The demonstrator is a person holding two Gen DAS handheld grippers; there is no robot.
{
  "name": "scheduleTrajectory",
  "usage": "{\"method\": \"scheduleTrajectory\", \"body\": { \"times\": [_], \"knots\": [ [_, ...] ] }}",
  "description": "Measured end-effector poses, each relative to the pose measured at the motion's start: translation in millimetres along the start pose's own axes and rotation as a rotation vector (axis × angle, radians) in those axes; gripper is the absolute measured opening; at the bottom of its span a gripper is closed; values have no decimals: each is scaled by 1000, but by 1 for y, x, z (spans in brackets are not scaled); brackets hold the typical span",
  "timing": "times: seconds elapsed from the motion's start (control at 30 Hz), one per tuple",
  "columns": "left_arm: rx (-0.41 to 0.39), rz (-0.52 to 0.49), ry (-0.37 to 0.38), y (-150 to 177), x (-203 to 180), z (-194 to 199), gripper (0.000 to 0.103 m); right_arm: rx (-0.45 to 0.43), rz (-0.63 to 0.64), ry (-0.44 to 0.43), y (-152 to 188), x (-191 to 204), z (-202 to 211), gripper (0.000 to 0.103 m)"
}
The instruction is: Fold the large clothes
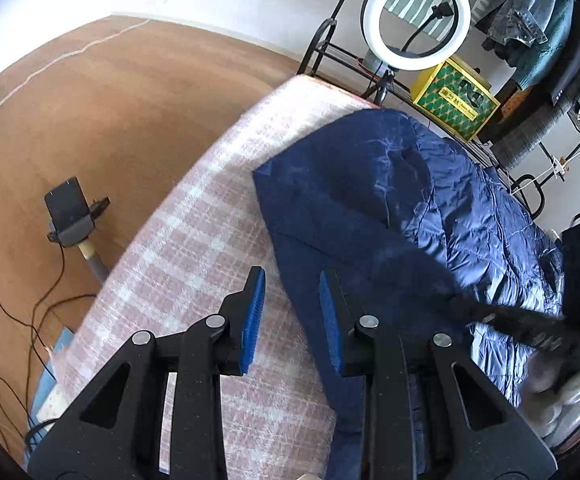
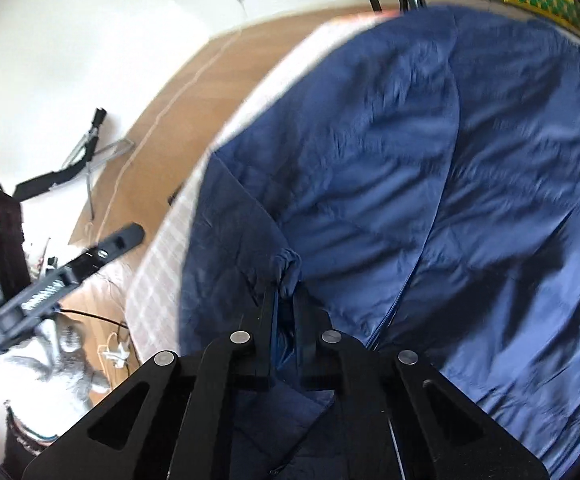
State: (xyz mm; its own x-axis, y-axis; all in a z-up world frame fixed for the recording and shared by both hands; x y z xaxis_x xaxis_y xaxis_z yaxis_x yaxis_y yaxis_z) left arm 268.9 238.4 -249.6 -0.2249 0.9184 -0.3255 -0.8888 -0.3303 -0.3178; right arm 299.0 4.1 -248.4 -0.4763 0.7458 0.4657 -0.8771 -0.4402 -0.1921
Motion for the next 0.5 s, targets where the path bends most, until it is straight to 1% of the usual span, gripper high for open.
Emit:
{"method": "scheduleTrajectory", "body": {
  "times": [0.1,0.27,0.37,0.5],
  "knots": [
    [-17,-8,-5,-5,-3,4,27,-53,-3,-3,-10,-6,32,4],
    [-29,-26,-1,-16,-17,3,27,-123,-10,28,-30,-24,78,4],
    [-24,-58,-1,-25,-33,-4,27,-160,-13,54,-35,-38,104,4],
    [-20,-107,-9,-40,-60,-18,27,-221,-26,108,-44,-69,144,4]
  ]
}}
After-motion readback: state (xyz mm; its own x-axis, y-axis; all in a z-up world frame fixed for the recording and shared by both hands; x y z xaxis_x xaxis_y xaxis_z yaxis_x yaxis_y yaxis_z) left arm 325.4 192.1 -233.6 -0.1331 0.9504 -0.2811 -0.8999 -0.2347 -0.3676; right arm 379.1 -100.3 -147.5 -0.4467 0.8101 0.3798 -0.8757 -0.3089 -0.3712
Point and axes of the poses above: each gripper's, at about its wrist camera, not at the fingertips, and z roughly against the way its jaws point, x to its left, y to its underside, the point moved 5 cm from there along -z, roughly the way its jaws point, and after that the axes turned 15 degrees about x, right-handed, at the moved point
